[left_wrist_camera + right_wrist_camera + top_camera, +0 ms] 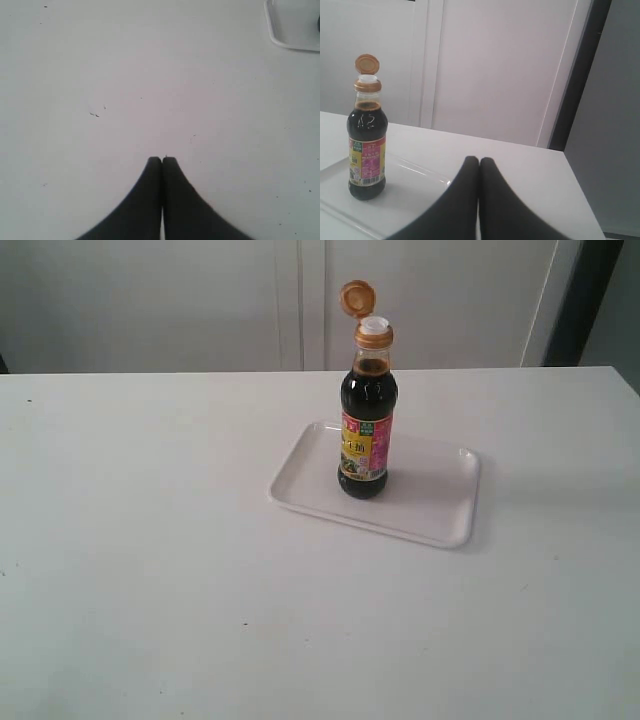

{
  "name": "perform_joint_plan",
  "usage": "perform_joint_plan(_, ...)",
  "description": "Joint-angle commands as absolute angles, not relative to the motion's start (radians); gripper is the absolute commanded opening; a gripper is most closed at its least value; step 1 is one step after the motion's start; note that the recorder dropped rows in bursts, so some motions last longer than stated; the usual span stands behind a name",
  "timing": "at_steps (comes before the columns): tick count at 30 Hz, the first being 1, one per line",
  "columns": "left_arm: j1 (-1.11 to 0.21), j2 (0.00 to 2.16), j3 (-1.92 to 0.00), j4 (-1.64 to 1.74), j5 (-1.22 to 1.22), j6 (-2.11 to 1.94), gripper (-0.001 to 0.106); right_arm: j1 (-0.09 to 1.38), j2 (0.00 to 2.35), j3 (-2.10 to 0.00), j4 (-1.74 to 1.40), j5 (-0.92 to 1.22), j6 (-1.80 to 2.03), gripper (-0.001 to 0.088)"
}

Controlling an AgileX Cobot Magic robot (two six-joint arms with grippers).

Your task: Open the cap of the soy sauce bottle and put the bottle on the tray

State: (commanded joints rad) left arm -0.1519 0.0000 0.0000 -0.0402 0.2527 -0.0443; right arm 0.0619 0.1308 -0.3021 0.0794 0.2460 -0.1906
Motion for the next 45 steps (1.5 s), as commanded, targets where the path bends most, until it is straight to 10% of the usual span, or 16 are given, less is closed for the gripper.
perform_joint_plan(45,-0.152,0.0,0.0,-0.04,0.253,-0.044,0.0,0.062,0.0,0.0,0.029,0.316,-0.023,0.0)
